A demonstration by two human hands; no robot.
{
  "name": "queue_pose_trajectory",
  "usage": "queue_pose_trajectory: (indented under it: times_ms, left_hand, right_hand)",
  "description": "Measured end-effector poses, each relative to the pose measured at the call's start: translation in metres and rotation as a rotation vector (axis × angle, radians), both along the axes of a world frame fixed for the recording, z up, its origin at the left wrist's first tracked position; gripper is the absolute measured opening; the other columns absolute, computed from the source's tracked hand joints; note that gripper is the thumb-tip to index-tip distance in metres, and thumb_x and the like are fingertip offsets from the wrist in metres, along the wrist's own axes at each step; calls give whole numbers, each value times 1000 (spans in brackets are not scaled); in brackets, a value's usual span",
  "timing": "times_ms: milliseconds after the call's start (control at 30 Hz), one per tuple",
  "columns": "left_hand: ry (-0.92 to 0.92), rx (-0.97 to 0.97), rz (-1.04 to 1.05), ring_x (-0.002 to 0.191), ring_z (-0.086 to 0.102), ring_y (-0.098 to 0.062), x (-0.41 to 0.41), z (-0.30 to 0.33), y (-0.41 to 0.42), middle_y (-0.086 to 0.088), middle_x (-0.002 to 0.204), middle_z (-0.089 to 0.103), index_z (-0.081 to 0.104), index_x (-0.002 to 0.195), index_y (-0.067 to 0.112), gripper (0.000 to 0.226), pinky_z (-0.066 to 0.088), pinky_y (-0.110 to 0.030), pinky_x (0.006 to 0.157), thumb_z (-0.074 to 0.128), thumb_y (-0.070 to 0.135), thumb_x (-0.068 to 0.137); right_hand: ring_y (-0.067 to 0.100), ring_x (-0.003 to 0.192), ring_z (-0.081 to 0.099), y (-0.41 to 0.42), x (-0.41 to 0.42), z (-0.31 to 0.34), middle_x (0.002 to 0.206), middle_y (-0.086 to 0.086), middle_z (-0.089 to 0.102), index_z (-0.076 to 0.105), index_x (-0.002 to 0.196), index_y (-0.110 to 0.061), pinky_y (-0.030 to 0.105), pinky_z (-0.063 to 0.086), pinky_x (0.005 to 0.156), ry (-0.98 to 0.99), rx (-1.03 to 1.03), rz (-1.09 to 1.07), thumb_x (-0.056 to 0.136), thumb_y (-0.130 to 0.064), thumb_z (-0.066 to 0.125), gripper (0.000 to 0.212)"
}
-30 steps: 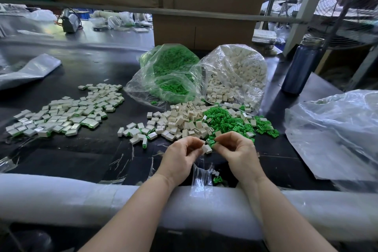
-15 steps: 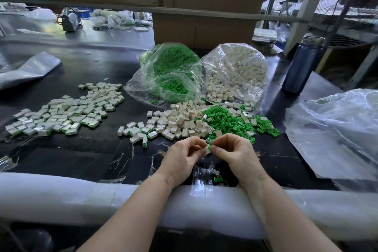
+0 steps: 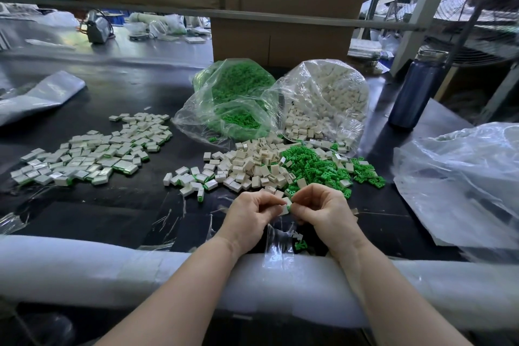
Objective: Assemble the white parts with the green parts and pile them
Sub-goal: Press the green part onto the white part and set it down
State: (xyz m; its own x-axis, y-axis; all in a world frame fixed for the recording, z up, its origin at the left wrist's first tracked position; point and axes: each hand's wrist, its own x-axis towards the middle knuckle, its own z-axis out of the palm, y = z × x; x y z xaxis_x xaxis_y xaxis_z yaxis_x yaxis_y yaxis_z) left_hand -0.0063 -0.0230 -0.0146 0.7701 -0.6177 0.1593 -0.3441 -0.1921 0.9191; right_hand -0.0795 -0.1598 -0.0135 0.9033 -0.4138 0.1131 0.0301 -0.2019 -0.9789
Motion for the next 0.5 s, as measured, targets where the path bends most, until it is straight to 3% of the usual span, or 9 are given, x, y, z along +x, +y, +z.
queue_pose_trajectory:
  times_ms: [233,500]
  left_hand:
    - [-49,55,-11,78,60,-6,-1,1,0,3,81,66,72,92,7,12,48,-16,81,64,5,84]
    - [-92,82,-17,76,58,-3,-1,0,1,6,81,63,72,93,8,11,46,-11,78,66,6,83]
  right_hand:
    - [9,51,57,-1,0,-1,59,0,63,62,65,-13,22,48,52,29,8,19,72,12,71,27]
    - [11,54,58,-1,0,0,58,-2,63,63,64,-13,22,50,54,52,-37,29,70,13,71,28]
